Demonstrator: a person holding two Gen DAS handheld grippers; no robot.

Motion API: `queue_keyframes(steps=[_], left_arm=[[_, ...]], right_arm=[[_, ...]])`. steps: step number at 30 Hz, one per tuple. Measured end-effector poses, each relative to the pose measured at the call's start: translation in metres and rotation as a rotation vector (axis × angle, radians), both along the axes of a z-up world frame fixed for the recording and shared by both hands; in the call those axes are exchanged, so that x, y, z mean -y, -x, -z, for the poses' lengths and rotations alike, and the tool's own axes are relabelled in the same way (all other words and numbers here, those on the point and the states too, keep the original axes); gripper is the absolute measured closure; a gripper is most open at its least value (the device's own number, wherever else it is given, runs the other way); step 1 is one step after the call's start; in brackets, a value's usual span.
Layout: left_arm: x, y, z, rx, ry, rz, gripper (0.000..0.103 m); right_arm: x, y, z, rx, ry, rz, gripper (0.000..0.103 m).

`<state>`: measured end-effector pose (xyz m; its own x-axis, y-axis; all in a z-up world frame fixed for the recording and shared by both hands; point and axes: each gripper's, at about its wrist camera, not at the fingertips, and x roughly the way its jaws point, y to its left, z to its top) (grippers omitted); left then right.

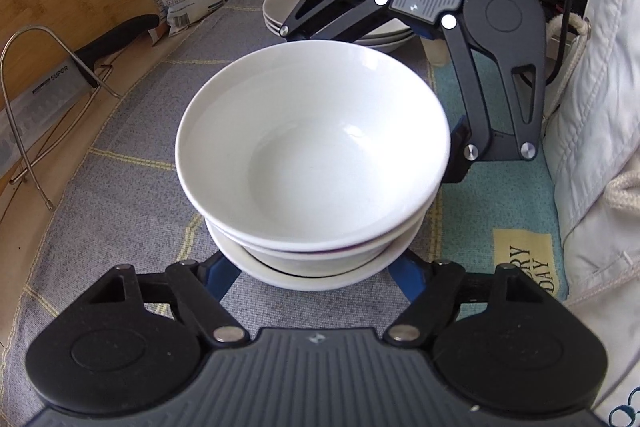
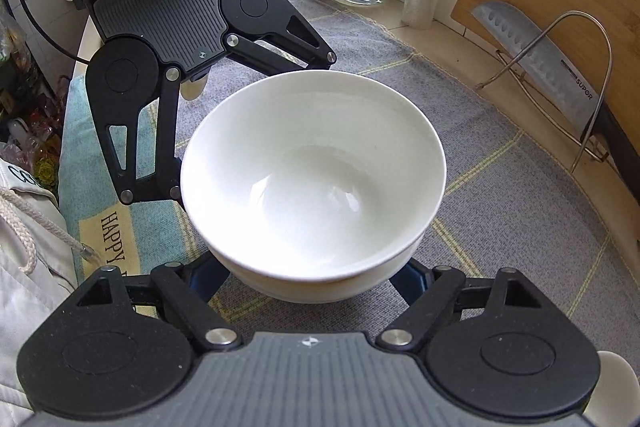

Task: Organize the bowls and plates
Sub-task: 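Lift the bowl stack with the left tool and carry it over the plate stack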

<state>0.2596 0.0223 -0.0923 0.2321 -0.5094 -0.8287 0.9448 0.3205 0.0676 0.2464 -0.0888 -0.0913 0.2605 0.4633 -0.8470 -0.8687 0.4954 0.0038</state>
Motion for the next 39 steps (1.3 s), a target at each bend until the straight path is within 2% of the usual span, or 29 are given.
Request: queue_keyframes(steps=[12,20,33,39], left_arm=[[0.004,0.004,0.000,0.020,-0.025,-0.006,0.024],[0.017,0.009,-0.013,0.040,-0.050,-0.005,0.024],[0.064,0.010,-0.031,0.070,-0.056,0.063,0.024],[0.099,0.000,-0.034,0.100,-0.049,0.095,0.024]], right_arm=[[-0.002,0.009,-0.006,0.026,0.025,0.003,0.015],[0.008,0.018,-0.021,0.051,0.022,0.011,0.015],[0.067,0.039,-0.050,0.076,0.009,0.086,0.015],[0.105,0.042,-0.060,0.098,0.012,0.122,0.015]])
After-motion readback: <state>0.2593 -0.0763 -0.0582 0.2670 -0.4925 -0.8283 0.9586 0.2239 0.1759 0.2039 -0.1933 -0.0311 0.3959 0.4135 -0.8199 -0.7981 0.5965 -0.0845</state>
